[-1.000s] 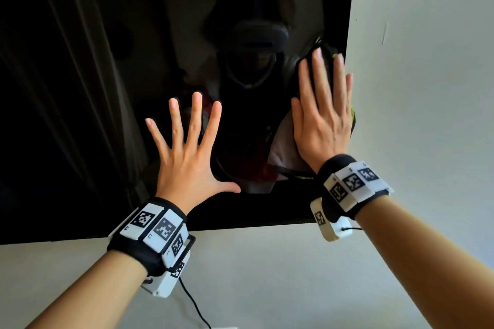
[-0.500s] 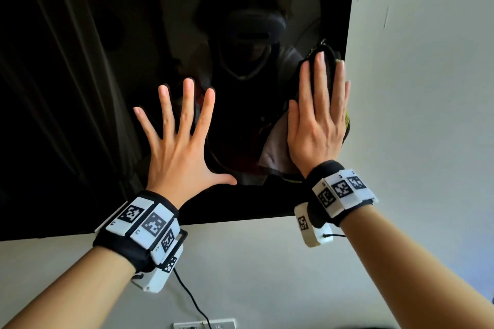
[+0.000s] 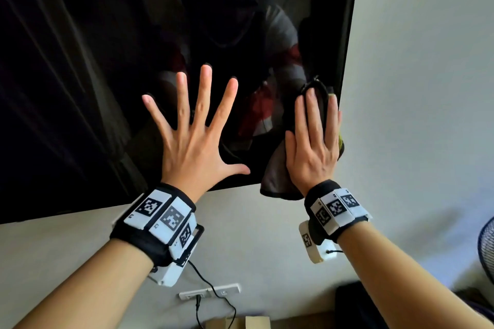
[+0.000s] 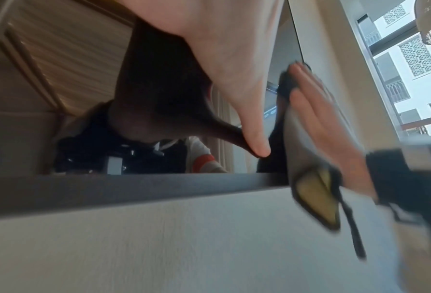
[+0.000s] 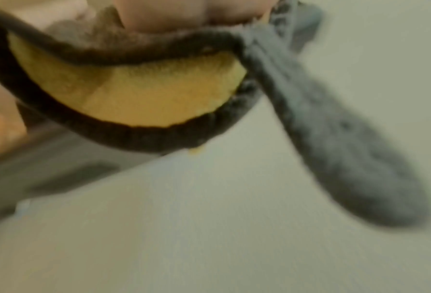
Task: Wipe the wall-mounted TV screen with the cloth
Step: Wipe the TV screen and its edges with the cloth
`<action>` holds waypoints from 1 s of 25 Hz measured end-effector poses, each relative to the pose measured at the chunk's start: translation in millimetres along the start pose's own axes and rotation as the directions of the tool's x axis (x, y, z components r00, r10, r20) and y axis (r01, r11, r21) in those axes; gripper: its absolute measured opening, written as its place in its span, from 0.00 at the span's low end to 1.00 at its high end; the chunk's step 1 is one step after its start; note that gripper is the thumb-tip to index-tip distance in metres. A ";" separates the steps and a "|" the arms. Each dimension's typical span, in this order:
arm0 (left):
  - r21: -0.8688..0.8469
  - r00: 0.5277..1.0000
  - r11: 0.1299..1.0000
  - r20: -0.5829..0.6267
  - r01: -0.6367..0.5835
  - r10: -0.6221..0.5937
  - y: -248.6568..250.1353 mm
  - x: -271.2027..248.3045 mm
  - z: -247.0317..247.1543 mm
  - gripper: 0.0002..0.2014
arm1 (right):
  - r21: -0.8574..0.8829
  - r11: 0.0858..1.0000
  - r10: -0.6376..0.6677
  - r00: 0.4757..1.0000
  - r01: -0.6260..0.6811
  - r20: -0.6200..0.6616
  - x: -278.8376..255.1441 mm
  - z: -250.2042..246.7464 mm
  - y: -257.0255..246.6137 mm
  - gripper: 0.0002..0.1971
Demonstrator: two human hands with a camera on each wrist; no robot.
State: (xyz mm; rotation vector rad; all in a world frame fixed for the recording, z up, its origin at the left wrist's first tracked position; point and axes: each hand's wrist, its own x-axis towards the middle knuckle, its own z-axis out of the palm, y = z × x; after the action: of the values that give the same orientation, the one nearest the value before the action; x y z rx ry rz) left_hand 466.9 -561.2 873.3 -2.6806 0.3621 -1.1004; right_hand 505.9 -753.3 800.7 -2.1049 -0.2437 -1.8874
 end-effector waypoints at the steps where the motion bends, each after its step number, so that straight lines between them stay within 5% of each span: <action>1: 0.007 1.000 1.000 -0.005 -0.003 0.003 0.2 -0.6 0.1 0.74 | -0.024 1.000 0.001 1.000 0.000 0.026 -17.2 -1.4 0.6 0.22; 9: 0.000 0.998 0.999 -0.059 -0.039 0.039 -8.7 -4.0 0.5 0.66 | 0.056 0.987 0.154 0.985 -0.150 -0.074 17.8 8.9 -25.5 0.22; 12: 0.032 0.994 0.994 -0.043 -0.102 0.103 -33.3 -22.3 9.0 0.67 | -0.004 1.000 0.010 1.000 -0.010 0.001 2.0 7.1 -29.6 0.22; 16: 0.111 0.979 0.974 -0.037 -0.195 0.201 -82.0 -45.2 23.1 0.57 | 0.025 0.944 0.329 0.937 -0.328 -0.115 29.9 15.9 -51.5 0.23; 21: 0.130 0.964 0.959 -0.052 -0.252 0.260 -109.5 -48.0 29.0 0.54 | 0.009 1.000 -0.019 1.000 0.019 0.005 13.5 25.8 -80.5 0.22; 25: 0.119 0.959 0.956 -0.065 -0.266 0.275 -108.6 -47.5 30.0 0.53 | -0.011 0.953 0.299 0.948 -0.301 -0.109 22.3 28.6 -88.4 0.23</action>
State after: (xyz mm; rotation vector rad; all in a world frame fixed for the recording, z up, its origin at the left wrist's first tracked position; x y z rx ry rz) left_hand 470.9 -440.7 853.2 -2.4068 0.6435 -1.1115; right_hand 506.9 -662.4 829.9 -1.9218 0.1224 -1.8192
